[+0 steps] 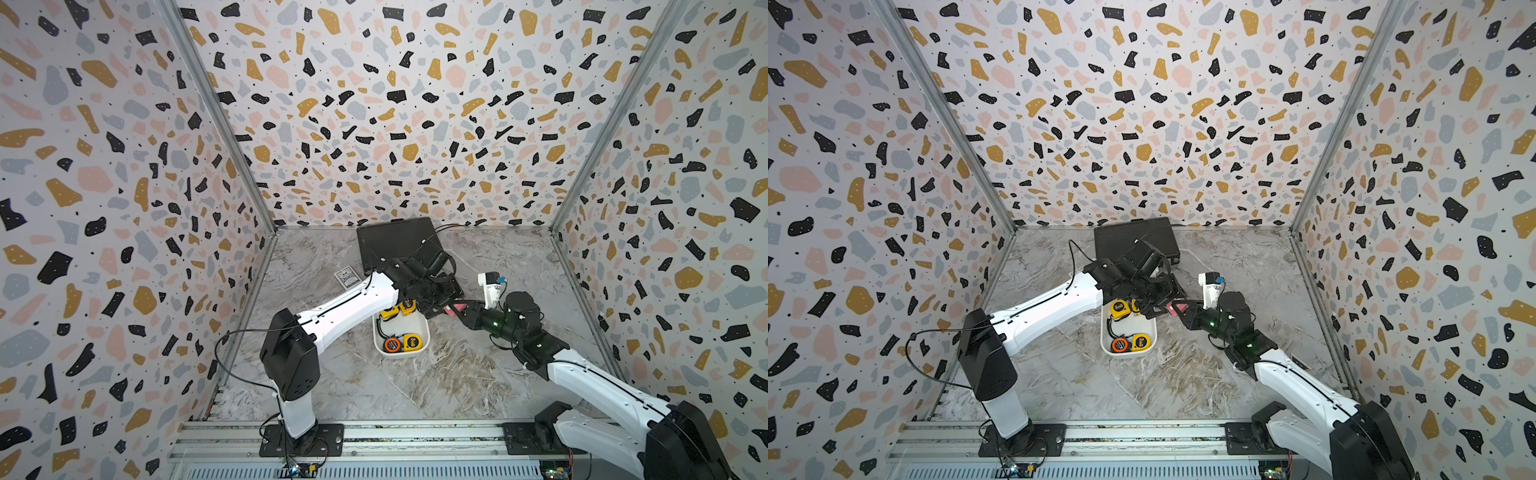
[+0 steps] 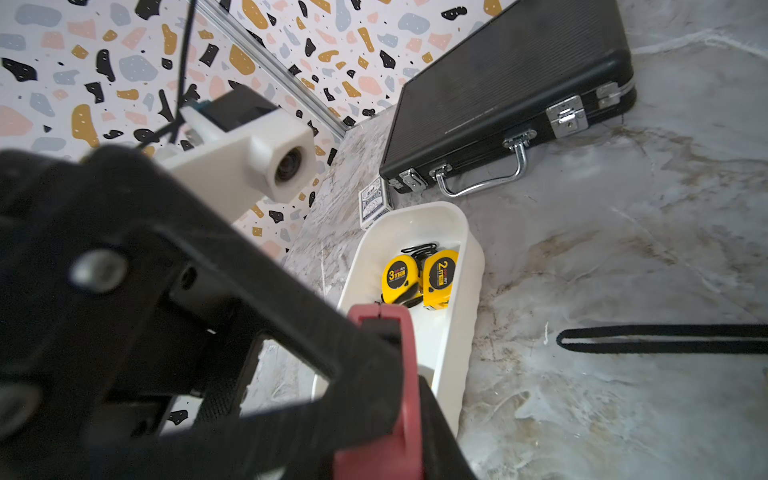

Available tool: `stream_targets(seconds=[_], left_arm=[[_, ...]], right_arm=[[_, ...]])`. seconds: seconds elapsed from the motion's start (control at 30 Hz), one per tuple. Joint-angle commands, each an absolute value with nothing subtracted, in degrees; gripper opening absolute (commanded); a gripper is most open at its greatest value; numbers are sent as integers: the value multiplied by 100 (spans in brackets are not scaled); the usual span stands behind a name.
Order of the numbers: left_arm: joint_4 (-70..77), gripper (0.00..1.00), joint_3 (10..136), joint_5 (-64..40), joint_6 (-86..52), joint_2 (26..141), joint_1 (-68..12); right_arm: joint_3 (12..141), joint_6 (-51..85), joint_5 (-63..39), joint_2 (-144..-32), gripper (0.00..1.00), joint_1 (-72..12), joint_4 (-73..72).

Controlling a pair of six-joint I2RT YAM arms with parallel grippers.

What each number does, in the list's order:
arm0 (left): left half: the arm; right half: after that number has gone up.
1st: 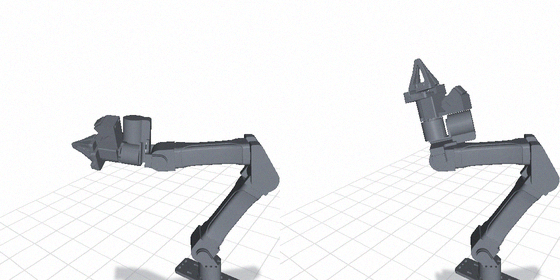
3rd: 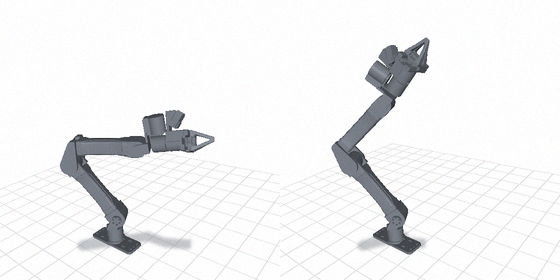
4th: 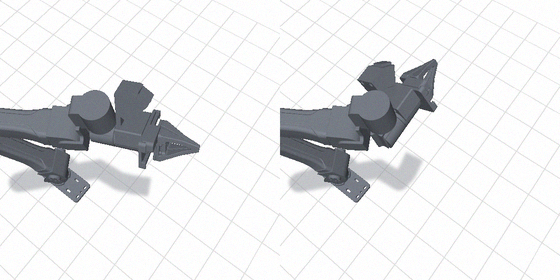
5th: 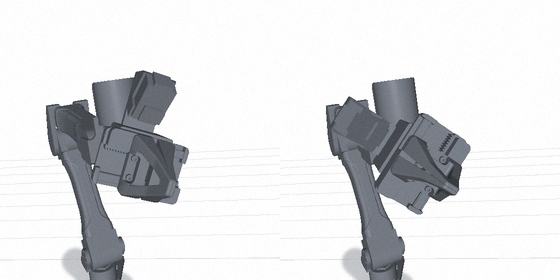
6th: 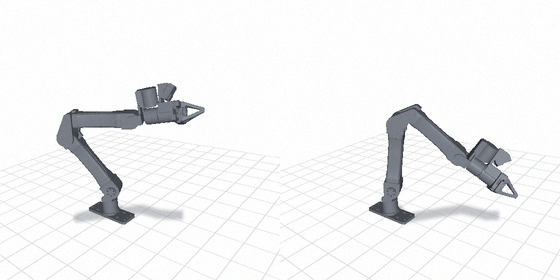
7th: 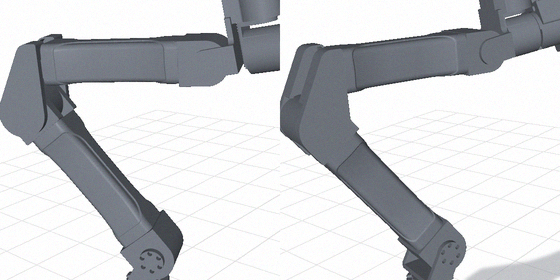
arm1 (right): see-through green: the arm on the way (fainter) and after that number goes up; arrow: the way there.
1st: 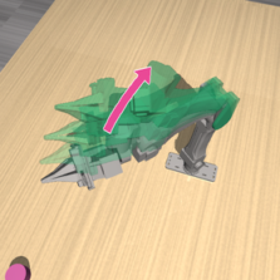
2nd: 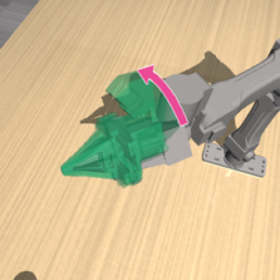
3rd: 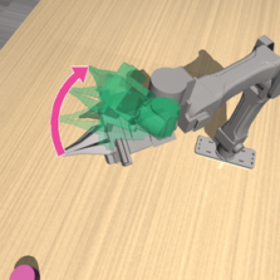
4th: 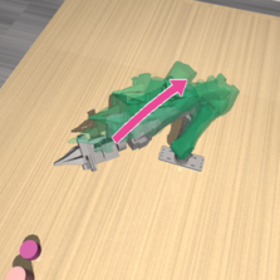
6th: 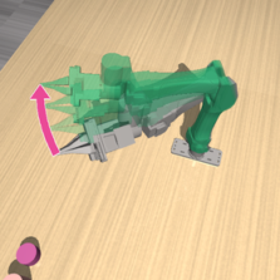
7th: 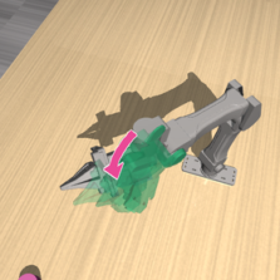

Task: Take the tape measure out of the storage box
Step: Place the tape measure at the center of the board.

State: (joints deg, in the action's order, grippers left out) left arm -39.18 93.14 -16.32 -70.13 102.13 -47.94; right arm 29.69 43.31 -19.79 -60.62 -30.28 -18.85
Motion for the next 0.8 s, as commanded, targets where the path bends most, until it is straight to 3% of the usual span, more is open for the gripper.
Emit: stream_targets(seconds=[0.0,0.23,0.77], left_arm=[[-4674,100,9334,-1142,-6319,9925,-4677],[-5499,100,8969,-173,-5523,9431,-4368],[-5335,100,7870,234,-5302,8889,-4155]], right_arm=[[2906,4421,-2057,-6336,5,-3022,-2007],[2784,5001,-2391,-7268,5,-3015,-2408],[2678,5527,-2512,-8345,9,-2943,-2167]])
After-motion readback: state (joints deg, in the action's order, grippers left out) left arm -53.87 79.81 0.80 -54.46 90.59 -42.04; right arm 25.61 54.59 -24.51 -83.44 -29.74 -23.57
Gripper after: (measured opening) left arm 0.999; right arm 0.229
